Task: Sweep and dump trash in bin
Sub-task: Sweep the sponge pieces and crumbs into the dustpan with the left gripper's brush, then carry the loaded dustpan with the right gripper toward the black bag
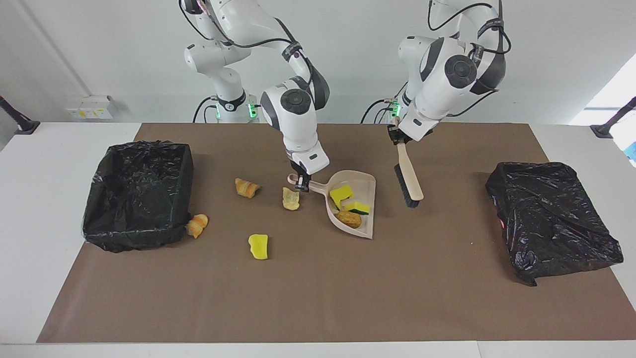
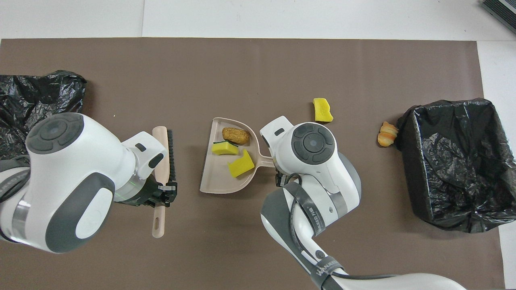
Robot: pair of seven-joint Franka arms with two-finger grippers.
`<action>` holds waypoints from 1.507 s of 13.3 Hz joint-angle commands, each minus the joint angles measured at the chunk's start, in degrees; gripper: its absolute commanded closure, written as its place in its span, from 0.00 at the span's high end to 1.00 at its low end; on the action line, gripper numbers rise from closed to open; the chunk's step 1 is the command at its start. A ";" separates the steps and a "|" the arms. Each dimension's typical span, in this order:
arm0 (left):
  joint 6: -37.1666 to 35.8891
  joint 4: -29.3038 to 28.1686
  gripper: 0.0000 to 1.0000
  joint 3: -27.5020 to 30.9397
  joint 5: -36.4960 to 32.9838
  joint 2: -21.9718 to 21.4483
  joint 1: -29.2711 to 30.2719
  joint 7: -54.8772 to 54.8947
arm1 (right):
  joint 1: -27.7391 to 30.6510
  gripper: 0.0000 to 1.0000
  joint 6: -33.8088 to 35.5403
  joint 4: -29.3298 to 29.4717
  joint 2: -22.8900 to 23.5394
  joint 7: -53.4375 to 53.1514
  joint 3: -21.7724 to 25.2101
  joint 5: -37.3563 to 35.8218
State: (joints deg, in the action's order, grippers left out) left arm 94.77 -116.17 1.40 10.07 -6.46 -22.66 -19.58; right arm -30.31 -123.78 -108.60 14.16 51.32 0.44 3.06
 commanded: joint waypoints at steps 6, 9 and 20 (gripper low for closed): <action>-4.60 -1.07 0.00 -1.31 -1.63 -3.82 0.60 3.24 | 8.32 0.00 15.57 7.86 -4.76 11.77 -0.17 1.51; 0.21 -3.26 0.00 -1.57 -1.20 -5.14 -4.93 -5.52 | 13.50 0.00 17.70 10.51 -5.02 15.36 0.09 1.42; 24.92 -9.16 0.00 -1.57 2.32 5.48 -27.95 -26.19 | 39.69 0.00 22.79 14.91 -6.34 43.39 0.79 -0.77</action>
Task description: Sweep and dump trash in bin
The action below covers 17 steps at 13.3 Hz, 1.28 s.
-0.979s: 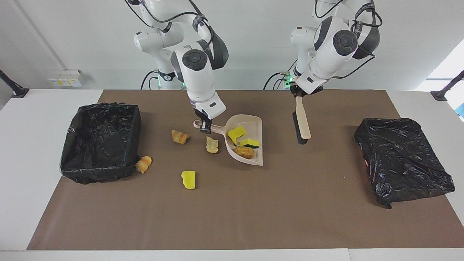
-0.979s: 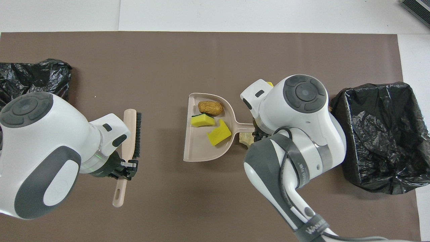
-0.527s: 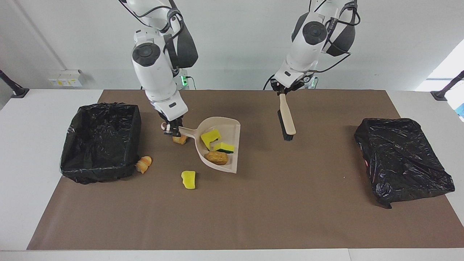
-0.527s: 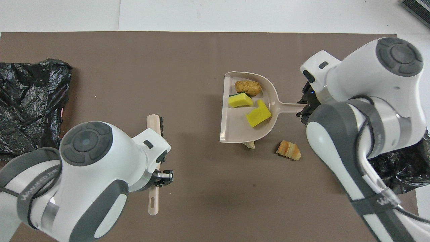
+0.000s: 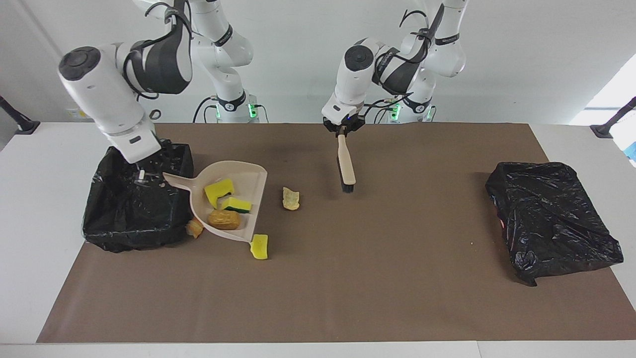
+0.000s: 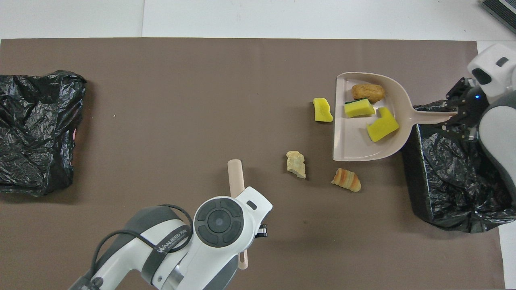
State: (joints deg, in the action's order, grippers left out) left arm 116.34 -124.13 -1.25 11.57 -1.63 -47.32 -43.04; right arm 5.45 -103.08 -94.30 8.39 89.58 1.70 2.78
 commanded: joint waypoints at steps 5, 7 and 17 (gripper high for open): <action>8.37 -3.75 0.00 1.07 0.91 2.68 -5.85 -5.04 | 15.44 0.00 1.39 0.61 -1.79 18.33 1.46 -9.62; 9.08 -3.84 0.00 1.07 0.91 4.69 -6.55 -4.87 | 17.92 0.00 1.39 -0.18 -3.02 20.62 1.64 -15.14; 6.72 -3.14 1.00 1.33 0.91 4.71 -5.68 -4.60 | 15.38 0.00 -0.28 -6.60 -6.54 10.08 0.76 -36.26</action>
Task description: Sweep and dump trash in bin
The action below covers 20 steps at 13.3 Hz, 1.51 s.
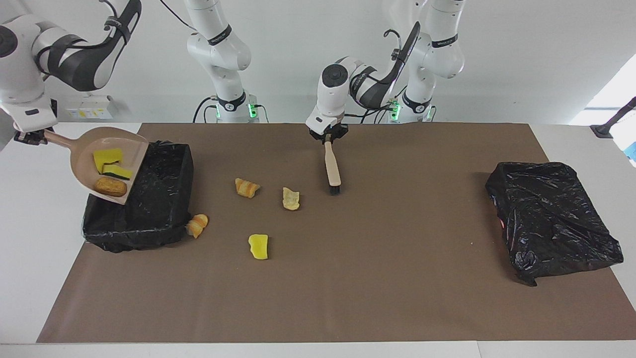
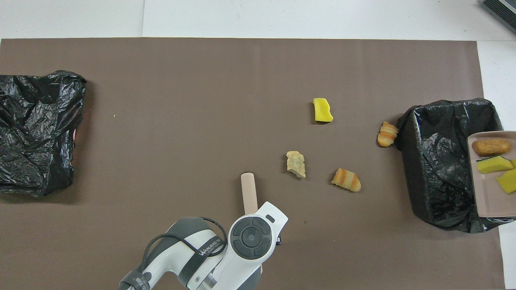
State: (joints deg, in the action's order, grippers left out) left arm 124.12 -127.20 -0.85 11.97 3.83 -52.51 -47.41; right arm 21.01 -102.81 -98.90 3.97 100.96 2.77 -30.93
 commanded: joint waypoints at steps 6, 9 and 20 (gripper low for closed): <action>-11.52 4.06 1.00 1.47 -0.36 -3.73 11.09 1.70 | -3.33 0.00 2.18 -1.04 -4.58 -3.74 -0.49 -9.76; -12.67 5.64 1.00 1.47 -0.54 -5.41 19.35 5.29 | -4.74 0.00 4.46 -0.42 -5.99 -4.72 -0.49 -12.31; -15.30 5.12 1.00 1.38 -6.60 -7.95 42.91 41.22 | -10.28 0.00 11.23 1.16 -6.96 -15.60 -1.88 -16.46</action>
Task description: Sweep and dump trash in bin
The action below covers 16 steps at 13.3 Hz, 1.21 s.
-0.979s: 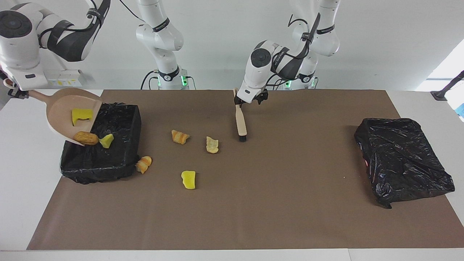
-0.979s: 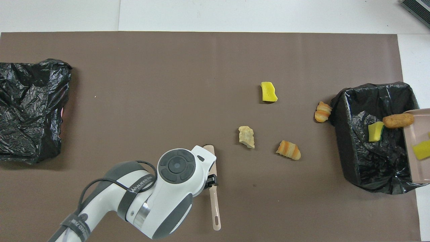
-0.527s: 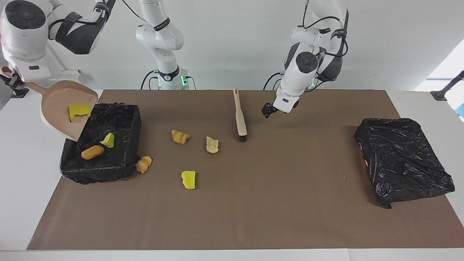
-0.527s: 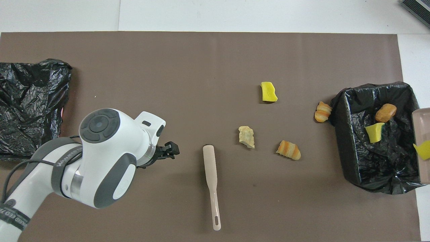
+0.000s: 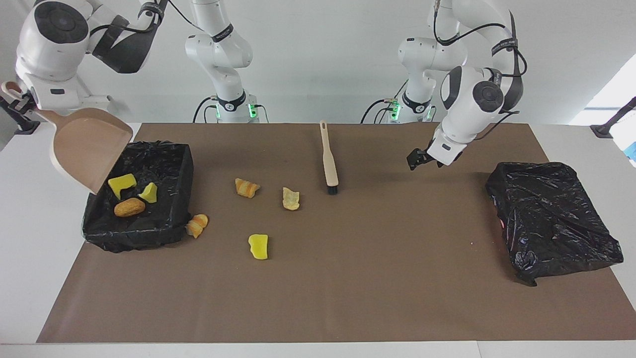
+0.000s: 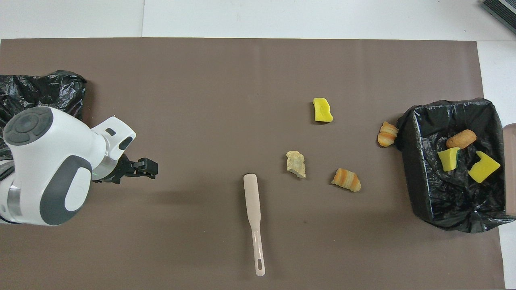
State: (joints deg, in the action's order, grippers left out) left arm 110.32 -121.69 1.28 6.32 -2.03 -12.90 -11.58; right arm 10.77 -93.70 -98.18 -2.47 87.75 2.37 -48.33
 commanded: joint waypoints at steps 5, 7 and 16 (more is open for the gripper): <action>-15.18 7.04 1.00 -0.66 -1.05 -6.49 8.86 13.17 | -1.02 0.00 8.35 1.68 -0.69 -18.62 -5.79 20.07; -22.93 14.78 1.00 -0.31 -1.13 -6.32 9.30 13.17 | -2.33 0.00 8.36 -0.60 -2.35 -32.47 -7.89 30.10; -21.14 25.01 1.00 -0.14 -5.09 -5.71 9.21 14.57 | -20.95 0.00 -6.81 -0.52 8.69 -88.22 -8.96 45.07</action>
State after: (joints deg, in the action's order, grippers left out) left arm 87.36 -98.18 1.30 1.69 -8.98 -4.01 2.26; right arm -8.24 -96.43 -99.50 3.23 7.01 -6.92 -5.23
